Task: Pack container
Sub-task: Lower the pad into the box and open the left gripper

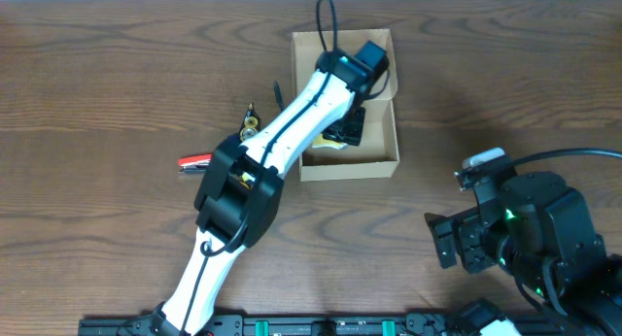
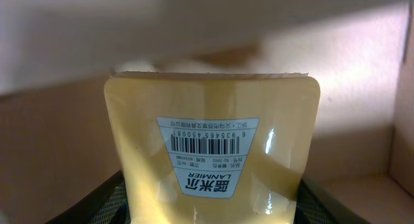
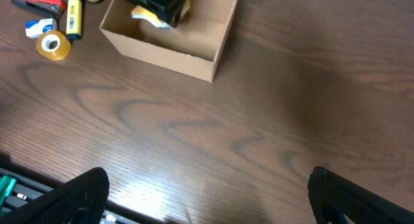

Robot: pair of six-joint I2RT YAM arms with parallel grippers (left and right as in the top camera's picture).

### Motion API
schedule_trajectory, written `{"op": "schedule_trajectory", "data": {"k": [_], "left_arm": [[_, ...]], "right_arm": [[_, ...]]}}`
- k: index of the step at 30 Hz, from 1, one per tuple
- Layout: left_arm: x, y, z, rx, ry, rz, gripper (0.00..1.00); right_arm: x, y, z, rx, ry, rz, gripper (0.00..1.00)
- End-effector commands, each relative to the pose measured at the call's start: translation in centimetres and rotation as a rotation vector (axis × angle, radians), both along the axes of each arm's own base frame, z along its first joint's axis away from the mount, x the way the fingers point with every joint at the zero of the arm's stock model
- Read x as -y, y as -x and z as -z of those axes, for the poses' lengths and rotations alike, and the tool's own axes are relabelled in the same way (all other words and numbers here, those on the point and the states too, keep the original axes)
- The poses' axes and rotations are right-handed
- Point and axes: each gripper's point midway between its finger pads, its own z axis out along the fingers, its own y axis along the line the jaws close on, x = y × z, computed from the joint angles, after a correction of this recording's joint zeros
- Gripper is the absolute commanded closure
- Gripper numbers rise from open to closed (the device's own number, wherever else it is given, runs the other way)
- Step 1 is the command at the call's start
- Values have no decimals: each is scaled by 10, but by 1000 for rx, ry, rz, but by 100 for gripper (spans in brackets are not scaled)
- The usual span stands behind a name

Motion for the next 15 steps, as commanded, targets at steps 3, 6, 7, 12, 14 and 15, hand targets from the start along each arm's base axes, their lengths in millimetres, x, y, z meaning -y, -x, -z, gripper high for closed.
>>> {"op": "schedule_trajectory", "data": {"k": [3,6,7,12,14,15], "left_arm": [[-13,-11,-2,21,-17,-46,5],[-16,-13,-2,22,-16,-53,5],[-15,-14,-2,24,-14,-54,5],[-8,-16,-4,28,27,-53,5],[-4,-18,-7,34,44,-52,5],[-3,-20,-9,40,49,-52,5]], "right_arm": [[3,-1,0,2,10,8,1],[3,-1,0,2,10,8,1],[3,-1,0,2,10,8,1],[3,-1,0,3,10,8,1],[3,-1,0,3,10,8,1],[3,-1,0,2,10,8,1]]}}
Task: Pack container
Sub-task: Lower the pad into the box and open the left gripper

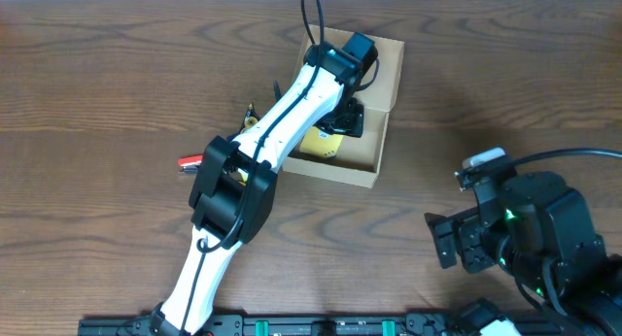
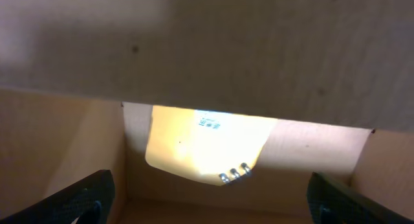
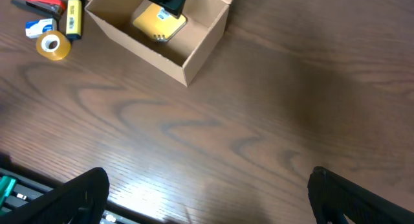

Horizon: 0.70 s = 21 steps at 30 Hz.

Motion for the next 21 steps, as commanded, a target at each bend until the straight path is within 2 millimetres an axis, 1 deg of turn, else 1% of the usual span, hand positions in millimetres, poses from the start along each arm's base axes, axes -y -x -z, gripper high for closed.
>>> {"op": "schedule_trajectory", "data": {"k": [1,6,7,8,9,11,12,13,17,21], "left_arm": [[5,-7,-12,25,35,-7,5],[15,-16,-26,66,74,44,5],[21,-16,-27,65,100,86,0],[25,-16,-28,62,122,116,14],[29,-16,-28,61,137,140,33],[30,-16,-27,63,138,157,75],[29,-16,-26,64,131,163,93],[27,-15,-23,61,122,161,94],[23,-9,-14,30,106,159,94],[20,-1,-12,-1,95,161,94]], "right_arm": [[3,-1,0,2,10,8,1],[2,-1,0,2,9,8,1],[2,-1,0,2,9,8,1],[3,-1,0,2,10,8,1],[3,-1,0,2,10,8,1],[3,-1,0,2,10,8,1],[3,-1,0,2,10,8,1],[3,-1,0,2,10,8,1],[3,-1,0,2,10,8,1],[3,-1,0,2,10,8,1]]}}
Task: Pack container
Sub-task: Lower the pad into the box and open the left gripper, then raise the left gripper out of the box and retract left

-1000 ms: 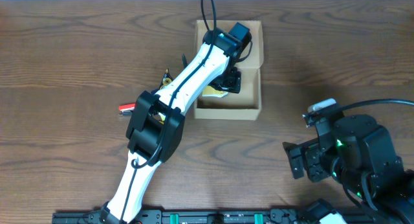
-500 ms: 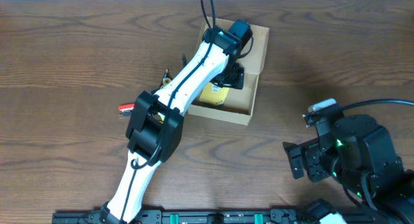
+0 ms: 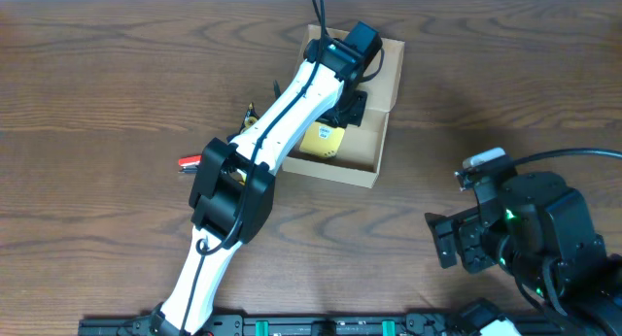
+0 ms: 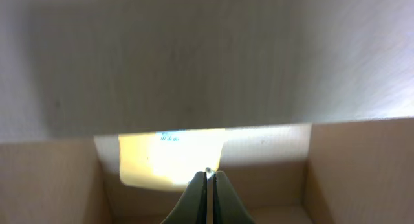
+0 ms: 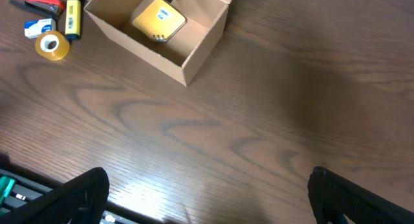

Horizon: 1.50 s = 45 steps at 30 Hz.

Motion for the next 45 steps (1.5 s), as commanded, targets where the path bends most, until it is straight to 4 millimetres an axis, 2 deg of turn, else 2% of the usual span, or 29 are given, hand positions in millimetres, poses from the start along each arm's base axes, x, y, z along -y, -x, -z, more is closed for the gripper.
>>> {"op": "schedule_trajectory", "data": {"k": [1,5,9,13,17,27,33,45], "left_arm": [[-3,7,3,-26,-14,19,94],[-6,13,11,-38,-48,27,94],[-9,20,29,-54,-79,33,94],[-8,18,40,-45,-68,-11,94],[2,6,37,0,-23,-45,94],[11,-3,33,44,12,-67,94],[9,-12,8,118,18,-62,94],[-29,-17,-78,317,-63,-91,94]], "right_arm": [[2,0,0,1,8,6,1],[2,-1,0,1,8,6,1],[2,-1,0,1,8,6,1],[2,0,0,1,8,6,1],[2,0,0,1,8,6,1],[2,-1,0,1,8,6,1],[2,0,0,1,8,6,1],[2,-1,0,1,8,6,1]]}}
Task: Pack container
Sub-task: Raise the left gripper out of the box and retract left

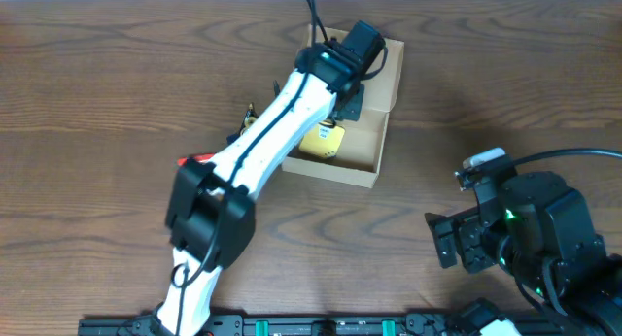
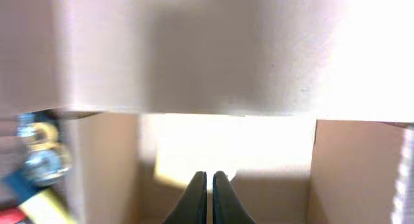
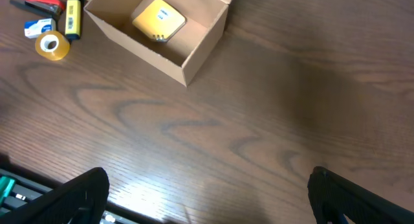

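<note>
An open cardboard box (image 1: 386, 103) sits skewed at the table's far middle, and a yellow pouch (image 1: 324, 140) lies flat on its floor. The right wrist view shows the same pouch (image 3: 159, 19) inside the box (image 3: 194, 56). My left gripper (image 1: 348, 103) hovers over the box's far part. In the left wrist view, my left gripper (image 2: 209, 183) is shut on nothing, and it points down at the overexposed pouch (image 2: 226, 143) between the box walls (image 2: 349, 166). My right gripper (image 3: 207, 191) is open over bare wood at the front right.
Left of the box lie a tape roll (image 3: 53, 45), a yellow marker-like item (image 3: 73, 18), a small blue-and-white item (image 3: 37, 28) and a red tool (image 3: 35, 0). The red tool (image 1: 199, 161) also shows beside the left arm's elbow.
The left arm's elbow has moved to the left and toward the front. Its gripper stays shut over the box, aimed a little further left. Box, pouch and right arm have not moved.
My left gripper first held the yellow pouch inside the square-set box. Then it was open, the pouch lay on the box floor and the box stood turned. Then it was shut empty above the pouch, as it is now.
</note>
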Robot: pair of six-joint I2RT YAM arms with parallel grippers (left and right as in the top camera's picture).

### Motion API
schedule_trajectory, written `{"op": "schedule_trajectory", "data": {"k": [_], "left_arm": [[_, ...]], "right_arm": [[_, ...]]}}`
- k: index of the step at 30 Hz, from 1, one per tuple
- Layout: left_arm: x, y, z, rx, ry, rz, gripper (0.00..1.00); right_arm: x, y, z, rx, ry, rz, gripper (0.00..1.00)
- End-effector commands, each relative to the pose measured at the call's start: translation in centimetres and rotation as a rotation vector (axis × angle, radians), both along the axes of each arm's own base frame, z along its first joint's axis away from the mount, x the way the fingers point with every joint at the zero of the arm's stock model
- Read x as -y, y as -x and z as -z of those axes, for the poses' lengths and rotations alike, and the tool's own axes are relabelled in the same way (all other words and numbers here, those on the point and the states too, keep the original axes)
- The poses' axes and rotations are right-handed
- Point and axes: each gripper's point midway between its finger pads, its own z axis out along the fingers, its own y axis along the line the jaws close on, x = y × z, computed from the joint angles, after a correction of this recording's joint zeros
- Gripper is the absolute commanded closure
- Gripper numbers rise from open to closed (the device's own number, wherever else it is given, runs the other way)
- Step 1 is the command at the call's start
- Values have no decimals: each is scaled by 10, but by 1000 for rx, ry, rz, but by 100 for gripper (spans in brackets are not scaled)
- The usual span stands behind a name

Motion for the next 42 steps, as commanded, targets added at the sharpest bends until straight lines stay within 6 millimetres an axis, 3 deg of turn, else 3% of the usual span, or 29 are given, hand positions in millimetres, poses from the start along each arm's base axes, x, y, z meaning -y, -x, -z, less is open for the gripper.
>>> {"op": "schedule_trajectory", "data": {"k": [1,6,15,16,17,18,19,20,21,22,24,25,29,31,34,42], "left_arm": [[-15,-5,-29,83,-35,-10,94],[-17,-6,-43,98,6,-16,94],[9,-3,-45,71,122,90,94],[11,-4,-46,73,130,92,87],[12,-4,-46,76,137,93,60],[13,-6,-47,82,140,93,50],[13,-7,-48,89,143,90,53],[12,-9,-49,97,141,73,66],[5,-13,-51,111,133,16,72],[0,-15,-53,120,127,-23,68],[-12,-17,-59,134,116,-79,42],[-18,-16,-64,142,110,-107,34],[-51,-11,-91,200,82,-276,34],[-67,-3,-103,217,54,-336,27],[-87,12,-112,214,12,-404,26],[-126,54,-108,112,-127,-518,24]], "right_arm": [[2,0,0,1,8,6,1],[2,0,0,1,8,6,1],[2,0,0,1,8,6,1],[2,0,0,1,8,6,1],[2,0,0,1,8,6,1],[2,0,0,1,8,6,1],[2,0,0,1,8,6,1],[2,0,0,1,8,6,1],[2,0,0,1,8,6,1],[2,0,0,1,8,6,1],[2,0,0,1,8,6,1],[2,0,0,1,8,6,1],[2,0,0,1,8,6,1],[2,0,0,1,8,6,1],[2,0,0,1,8,6,1],[2,0,0,1,8,6,1]]}}
